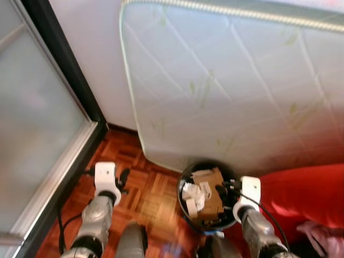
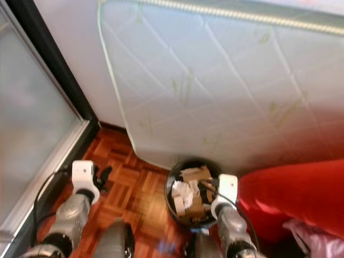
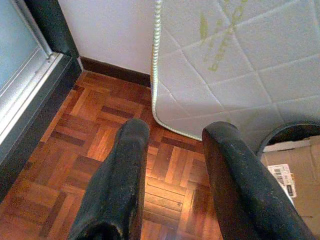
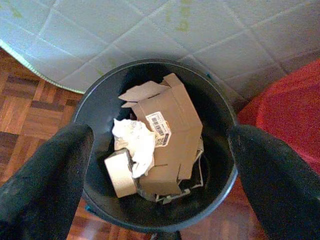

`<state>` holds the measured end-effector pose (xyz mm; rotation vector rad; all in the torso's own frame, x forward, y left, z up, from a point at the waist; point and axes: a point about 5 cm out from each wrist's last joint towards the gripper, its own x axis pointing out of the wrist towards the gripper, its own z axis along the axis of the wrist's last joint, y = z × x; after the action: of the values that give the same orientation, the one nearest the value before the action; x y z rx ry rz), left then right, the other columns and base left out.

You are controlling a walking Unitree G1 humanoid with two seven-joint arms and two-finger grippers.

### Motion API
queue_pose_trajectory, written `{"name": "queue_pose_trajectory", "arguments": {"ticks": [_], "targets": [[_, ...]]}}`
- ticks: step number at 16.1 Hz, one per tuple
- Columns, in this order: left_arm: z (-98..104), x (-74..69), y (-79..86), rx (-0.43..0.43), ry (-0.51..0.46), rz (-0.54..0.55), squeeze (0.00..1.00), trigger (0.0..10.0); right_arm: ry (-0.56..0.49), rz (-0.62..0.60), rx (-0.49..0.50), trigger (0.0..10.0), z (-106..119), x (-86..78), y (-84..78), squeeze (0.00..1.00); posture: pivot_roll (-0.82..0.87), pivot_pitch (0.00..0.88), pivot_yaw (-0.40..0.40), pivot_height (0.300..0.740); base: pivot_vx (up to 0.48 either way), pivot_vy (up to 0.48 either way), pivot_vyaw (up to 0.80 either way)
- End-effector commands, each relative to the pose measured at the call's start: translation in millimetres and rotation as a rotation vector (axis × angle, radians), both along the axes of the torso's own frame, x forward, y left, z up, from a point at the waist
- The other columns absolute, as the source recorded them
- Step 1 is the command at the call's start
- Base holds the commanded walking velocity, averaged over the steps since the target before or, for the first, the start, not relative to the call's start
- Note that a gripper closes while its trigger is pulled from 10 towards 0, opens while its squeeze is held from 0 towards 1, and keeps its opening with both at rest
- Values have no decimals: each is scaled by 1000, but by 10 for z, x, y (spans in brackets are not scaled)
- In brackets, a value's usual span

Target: Clean up the room

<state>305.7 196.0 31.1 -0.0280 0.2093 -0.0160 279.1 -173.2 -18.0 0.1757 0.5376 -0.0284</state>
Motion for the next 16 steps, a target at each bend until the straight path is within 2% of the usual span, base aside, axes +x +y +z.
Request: {"name": "queue_pose_trajectory", "arguments": {"ticks": [1,6,7,9,10,11,14,16], "targets": [[-75,-42,22,-5,47,13,0,10000,32,-15,13,10000,-64,-72,-26,0,84,203,-15,731,0,0,0],[-206,-105,100,25,160,35,0,10000,43,-42,15,10000,-64,-66,-50,0,48,137,1,740,0,0,0],[-278,-170,199,54,222,69,0,10000,70,-50,3,10000,-96,-99,-70,0,33,113,1,740,0,0,0],[-356,-244,276,56,285,103,0,10000,105,-56,-14,10000,-146,-158,-107,0,20,63,8,740,0,0,0],[-464,-342,287,42,362,97,0,10000,141,-81,-20,10000,-207,-242,-161,0,11,39,14,740,0,0,0],[-517,-396,283,38,396,90,0,10000,167,-99,-30,10000,-250,-304,-198,0,3,17,22,740,0,0,0],[-595,-454,225,16,456,82,0,10000,217,-173,-21,10000,-344,-448,-265,0,-14,0,47,740,0,0,0],[-693,-528,96,0,523,41,0,10000,300,-236,-35,10000,-477,-675,-339,0,-16,0,55,740,0,0,0]]}}
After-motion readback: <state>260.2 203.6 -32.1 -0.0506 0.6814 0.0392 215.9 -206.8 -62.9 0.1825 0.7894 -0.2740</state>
